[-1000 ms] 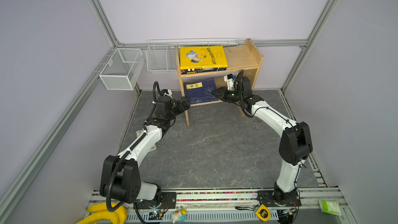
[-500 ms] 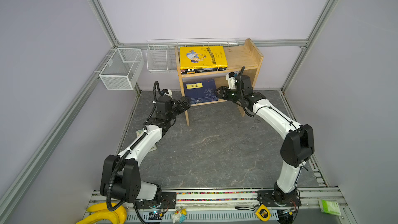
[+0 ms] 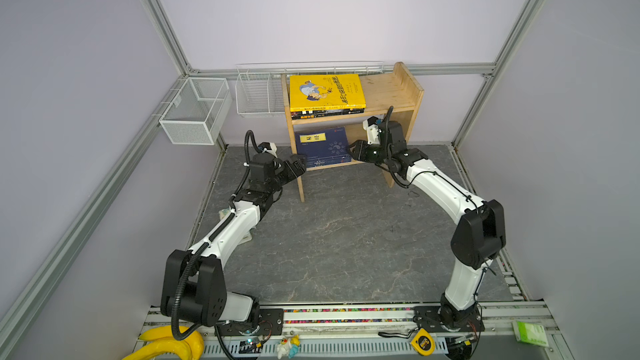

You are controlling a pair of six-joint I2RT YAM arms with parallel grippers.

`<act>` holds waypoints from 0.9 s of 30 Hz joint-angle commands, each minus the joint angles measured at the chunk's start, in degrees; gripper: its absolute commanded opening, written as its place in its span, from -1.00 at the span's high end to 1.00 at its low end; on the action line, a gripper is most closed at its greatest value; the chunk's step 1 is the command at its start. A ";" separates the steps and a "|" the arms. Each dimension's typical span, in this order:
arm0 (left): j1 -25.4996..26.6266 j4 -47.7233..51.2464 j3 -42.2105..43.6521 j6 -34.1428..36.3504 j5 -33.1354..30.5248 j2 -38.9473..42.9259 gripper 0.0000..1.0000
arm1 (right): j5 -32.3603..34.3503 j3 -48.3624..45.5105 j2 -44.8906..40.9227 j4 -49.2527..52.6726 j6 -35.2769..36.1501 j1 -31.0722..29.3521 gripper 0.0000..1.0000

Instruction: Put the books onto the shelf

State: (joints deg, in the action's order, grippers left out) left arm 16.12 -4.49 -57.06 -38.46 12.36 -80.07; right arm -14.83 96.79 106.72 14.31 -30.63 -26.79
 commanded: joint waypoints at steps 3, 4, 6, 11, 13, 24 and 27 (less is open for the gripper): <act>-0.21 -7.50 2.17 1.15 5.85 5.27 -0.98 | -0.81 -1.52 -3.58 -3.22 1.93 -0.44 0.20; -0.22 -8.88 2.76 0.81 7.13 6.03 -0.98 | -0.72 -2.14 -4.19 -3.89 1.89 -0.44 0.14; -0.23 -10.88 3.99 0.17 8.87 7.45 -0.99 | -0.60 -4.01 -5.59 -5.78 1.74 -0.44 0.05; -0.21 -10.00 7.11 1.06 13.42 12.03 -1.00 | 0.17 -9.21 -10.80 -8.85 2.85 -0.36 -0.24; -0.22 -7.23 8.27 2.48 14.69 14.35 -1.00 | 0.43 -11.15 -13.18 -9.06 4.16 -0.32 -0.27; -0.40 13.47 16.27 12.21 -1.29 32.37 -0.99 | 10.70 -27.40 -31.46 0.08 11.04 -0.33 -1.00; -0.49 14.90 18.12 13.65 -9.25 35.57 -0.99 | 17.99 -32.07 -37.15 3.96 12.27 -0.22 -0.77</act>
State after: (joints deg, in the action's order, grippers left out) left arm 16.10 5.58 -40.45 -28.64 13.23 -46.48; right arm -5.17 68.01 73.49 13.34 -21.32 -27.11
